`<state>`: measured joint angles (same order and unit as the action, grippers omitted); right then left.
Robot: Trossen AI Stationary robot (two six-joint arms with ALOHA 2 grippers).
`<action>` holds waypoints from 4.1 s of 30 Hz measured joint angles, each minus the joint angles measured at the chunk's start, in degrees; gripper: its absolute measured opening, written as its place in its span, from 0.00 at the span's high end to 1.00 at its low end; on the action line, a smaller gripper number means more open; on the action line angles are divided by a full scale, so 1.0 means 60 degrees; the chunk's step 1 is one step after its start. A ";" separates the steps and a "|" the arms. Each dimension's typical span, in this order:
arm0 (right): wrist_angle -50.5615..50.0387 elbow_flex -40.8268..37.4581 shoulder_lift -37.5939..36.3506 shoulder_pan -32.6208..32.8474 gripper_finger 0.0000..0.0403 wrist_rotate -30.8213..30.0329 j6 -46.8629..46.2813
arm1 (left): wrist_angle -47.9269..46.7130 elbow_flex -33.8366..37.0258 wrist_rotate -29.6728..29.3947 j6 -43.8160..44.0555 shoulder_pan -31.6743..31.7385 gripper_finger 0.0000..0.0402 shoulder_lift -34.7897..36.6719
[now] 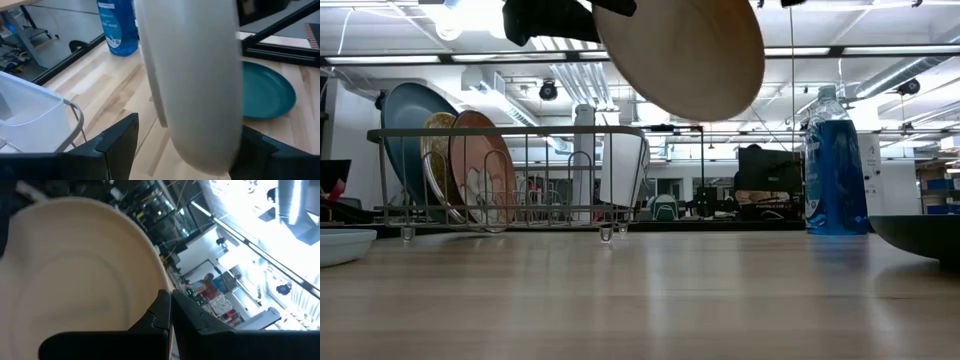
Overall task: Sort dishes
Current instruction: Put the gray plate in the dish rack
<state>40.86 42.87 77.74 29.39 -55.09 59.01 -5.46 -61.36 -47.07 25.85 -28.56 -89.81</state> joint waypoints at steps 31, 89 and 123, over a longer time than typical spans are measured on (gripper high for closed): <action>0.0671 0.0029 0.0160 -0.0281 0.73 -0.1776 -0.1780 | -0.0604 -0.0321 -0.3290 -0.0152 0.0030 0.95 -0.0309; -0.0087 -0.1851 -0.2726 -0.0343 0.76 -0.4320 -0.4849 | -1.2840 -0.1702 -0.0450 0.7457 0.5283 0.95 0.2386; -0.0699 -0.1874 -0.2744 -0.0343 0.78 -0.4342 -0.4835 | -1.4092 -0.3537 0.1049 0.7073 0.6292 0.95 -0.0351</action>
<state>36.66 31.63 61.28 27.33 -81.14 30.00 -90.02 -82.59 -40.77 68.29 9.19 -91.92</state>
